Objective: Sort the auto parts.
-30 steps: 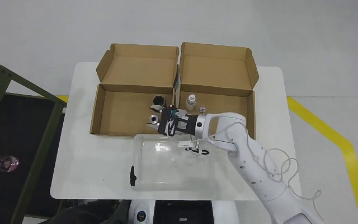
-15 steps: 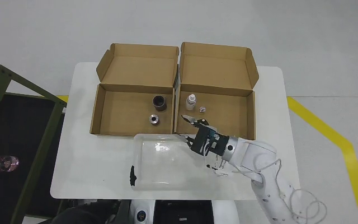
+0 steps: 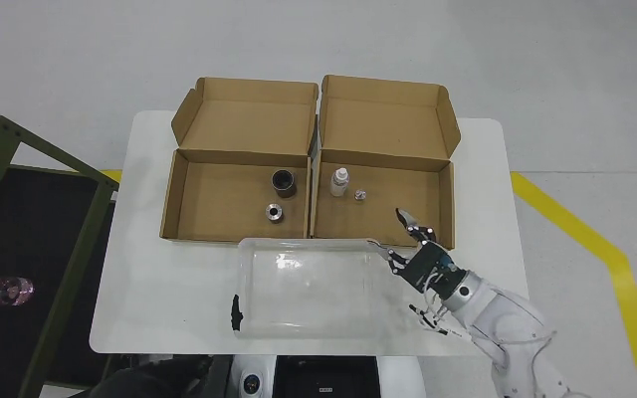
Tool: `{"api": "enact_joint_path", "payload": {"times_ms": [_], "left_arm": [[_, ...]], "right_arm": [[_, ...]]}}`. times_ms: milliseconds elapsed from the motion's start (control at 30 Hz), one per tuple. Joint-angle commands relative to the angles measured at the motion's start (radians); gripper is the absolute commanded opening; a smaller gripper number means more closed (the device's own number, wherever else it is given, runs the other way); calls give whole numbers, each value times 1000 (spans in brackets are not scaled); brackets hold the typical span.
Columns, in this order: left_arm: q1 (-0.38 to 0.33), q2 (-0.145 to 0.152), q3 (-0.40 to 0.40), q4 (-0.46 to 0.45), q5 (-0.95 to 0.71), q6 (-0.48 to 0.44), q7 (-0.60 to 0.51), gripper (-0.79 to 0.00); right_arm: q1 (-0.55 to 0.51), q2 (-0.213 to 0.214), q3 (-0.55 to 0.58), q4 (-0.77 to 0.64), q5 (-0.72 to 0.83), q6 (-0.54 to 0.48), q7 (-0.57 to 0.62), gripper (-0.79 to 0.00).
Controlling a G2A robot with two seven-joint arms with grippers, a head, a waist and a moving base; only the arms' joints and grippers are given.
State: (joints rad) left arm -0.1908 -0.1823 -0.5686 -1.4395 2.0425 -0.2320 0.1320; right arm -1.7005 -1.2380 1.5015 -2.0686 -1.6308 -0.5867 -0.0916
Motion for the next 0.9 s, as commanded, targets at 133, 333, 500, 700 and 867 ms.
{"api": "enact_joint_path", "payload": {"times_ms": [133, 333, 500, 700, 867], "left_arm": [[0, 0, 0, 0, 0, 0, 0, 0], [0, 0, 0, 0, 0, 0, 0, 0], [0, 0, 0, 0, 0, 0, 0, 0], [0, 0, 0, 0, 0, 0, 0, 0], [0, 0, 0, 0, 0, 0, 0, -1]], "right_arm": [[-67, 13, 113, 3, 4, 5, -41, -252], [-110, 21, 192, 26, 39, 13, -79, -126], [-137, 24, 229, 42, 66, 27, -95, 0], [-168, 27, 248, 61, 100, 34, -122, 0], [-178, 27, 247, 59, 115, 36, -129, 0]]}}
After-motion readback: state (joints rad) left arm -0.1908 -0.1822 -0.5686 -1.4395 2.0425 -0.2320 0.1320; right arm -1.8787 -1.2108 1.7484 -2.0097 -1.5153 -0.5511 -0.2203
